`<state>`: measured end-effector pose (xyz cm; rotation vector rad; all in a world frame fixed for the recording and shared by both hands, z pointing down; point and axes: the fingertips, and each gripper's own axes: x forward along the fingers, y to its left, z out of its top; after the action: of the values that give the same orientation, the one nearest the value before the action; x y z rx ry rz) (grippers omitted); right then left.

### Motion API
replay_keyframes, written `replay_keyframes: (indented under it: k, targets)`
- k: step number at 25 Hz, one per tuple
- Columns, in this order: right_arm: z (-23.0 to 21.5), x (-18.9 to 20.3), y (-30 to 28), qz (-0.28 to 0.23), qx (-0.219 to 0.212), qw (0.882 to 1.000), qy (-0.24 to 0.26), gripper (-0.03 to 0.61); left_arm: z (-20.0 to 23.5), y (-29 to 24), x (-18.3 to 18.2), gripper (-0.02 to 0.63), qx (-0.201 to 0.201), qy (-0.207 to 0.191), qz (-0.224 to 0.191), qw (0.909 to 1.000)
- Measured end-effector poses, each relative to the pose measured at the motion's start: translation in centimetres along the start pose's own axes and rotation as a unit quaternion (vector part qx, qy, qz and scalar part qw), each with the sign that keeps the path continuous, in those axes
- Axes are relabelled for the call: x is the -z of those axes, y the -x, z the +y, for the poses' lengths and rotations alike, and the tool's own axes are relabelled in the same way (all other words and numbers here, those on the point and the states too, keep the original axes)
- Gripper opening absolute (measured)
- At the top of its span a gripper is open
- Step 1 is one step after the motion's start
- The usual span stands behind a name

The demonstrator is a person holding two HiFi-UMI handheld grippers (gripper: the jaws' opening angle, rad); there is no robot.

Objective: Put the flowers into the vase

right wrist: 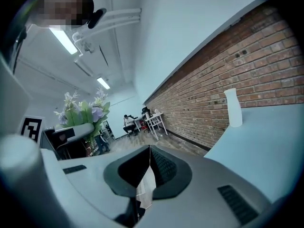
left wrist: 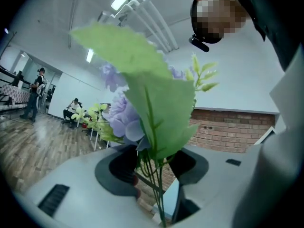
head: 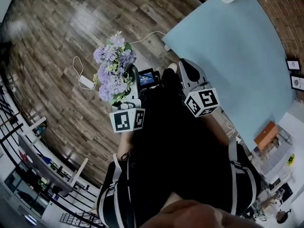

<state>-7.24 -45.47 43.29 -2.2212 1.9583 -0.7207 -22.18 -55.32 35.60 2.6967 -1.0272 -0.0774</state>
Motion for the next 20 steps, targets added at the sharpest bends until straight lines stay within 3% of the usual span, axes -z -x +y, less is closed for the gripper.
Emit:
replay_keyframes:
  k: [7, 13, 20]
  targets:
    - [-8.5, -4.9, -1.4, -0.055, 0.022, 0.998, -0.034, 0.018, -6.1, -9.2, -0.5, 0.218, 0.059, -0.031, 0.027, 0.9974]
    - [-13.2, -4.6, 0.2, -0.065, 0.08, 0.993, -0.053, 0.018, -7.4, -12.4, -0.3, 0.218, 0.074, -0.04, 0.047, 0.9953]
    - [-19.3, -6.3, -0.4, -0.097, 0.15, 0.979, -0.094, 0.018, -11.4, -20.3, 1.6, 0.218, 0.151, -0.064, 0.08, 0.9832]
